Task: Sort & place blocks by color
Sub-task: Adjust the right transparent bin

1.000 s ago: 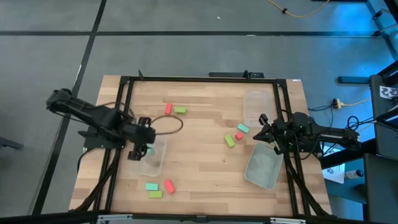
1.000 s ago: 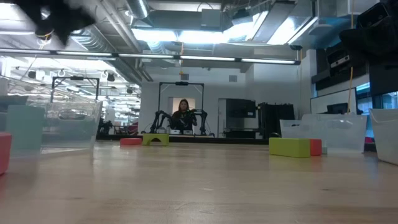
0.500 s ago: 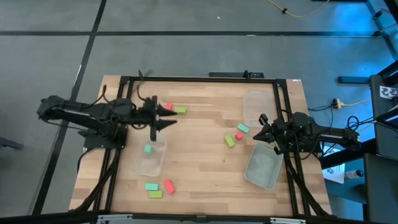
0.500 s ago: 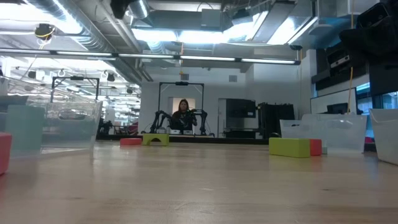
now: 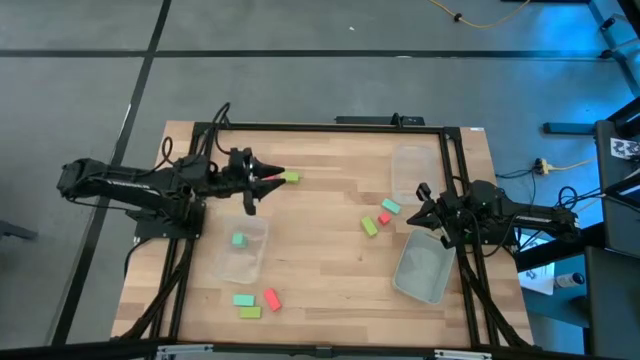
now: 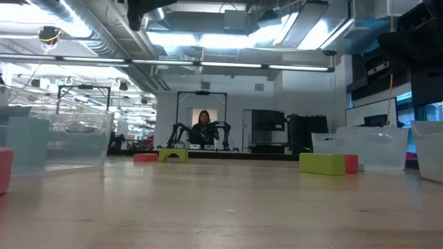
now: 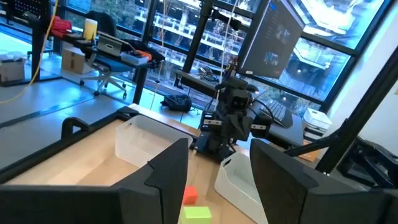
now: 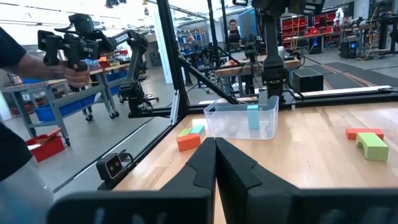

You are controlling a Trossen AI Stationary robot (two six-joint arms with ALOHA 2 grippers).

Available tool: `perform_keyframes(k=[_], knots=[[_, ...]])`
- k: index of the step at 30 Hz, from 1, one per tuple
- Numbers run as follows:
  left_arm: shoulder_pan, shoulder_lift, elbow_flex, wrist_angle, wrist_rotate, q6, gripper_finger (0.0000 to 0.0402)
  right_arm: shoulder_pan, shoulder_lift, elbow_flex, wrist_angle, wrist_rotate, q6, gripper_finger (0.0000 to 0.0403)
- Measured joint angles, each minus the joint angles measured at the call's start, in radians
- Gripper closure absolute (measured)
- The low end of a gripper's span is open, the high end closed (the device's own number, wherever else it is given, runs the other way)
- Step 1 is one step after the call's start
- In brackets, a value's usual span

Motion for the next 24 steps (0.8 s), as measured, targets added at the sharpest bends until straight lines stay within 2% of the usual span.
perform_keyframes(k=[3,7,11,14,20,22,24], knots=[[0.0,0.0,0.0,0.0,0.008,0.0,0.0237,0.0,0.0,0.0,0.003,0.001,-0.053,0.0389],[0.0,0.0,0.0,0.0,0.07,-0.002,0.0237,0.0,0.0,0.0,0.006,0.003,-0.077,0.0389],[0.0,0.0,0.0,0.0,0.126,-0.002,0.0237,0.0,0.0,0.0,0.083,0.067,-0.072,0.0389],[0.0,-0.002,0.0,0.0,0.143,-0.002,0.0237,0.0,0.0,0.0,0.254,0.078,-0.022,0.0389],[0.0,-0.032,0.0,-0.002,0.171,-0.002,0.0237,0.0,0.0,0.0,0.717,0.101,0.065,0.0389],[0.0,-0.044,0.0,-0.003,0.172,-0.016,0.0237,0.0,-0.001,0.0,0.848,0.162,0.127,0.0389],[0.006,-0.059,0.0,-0.003,0.171,-0.017,0.0237,0.0,0.0,0.0,0.905,0.25,0.133,0.0389]])
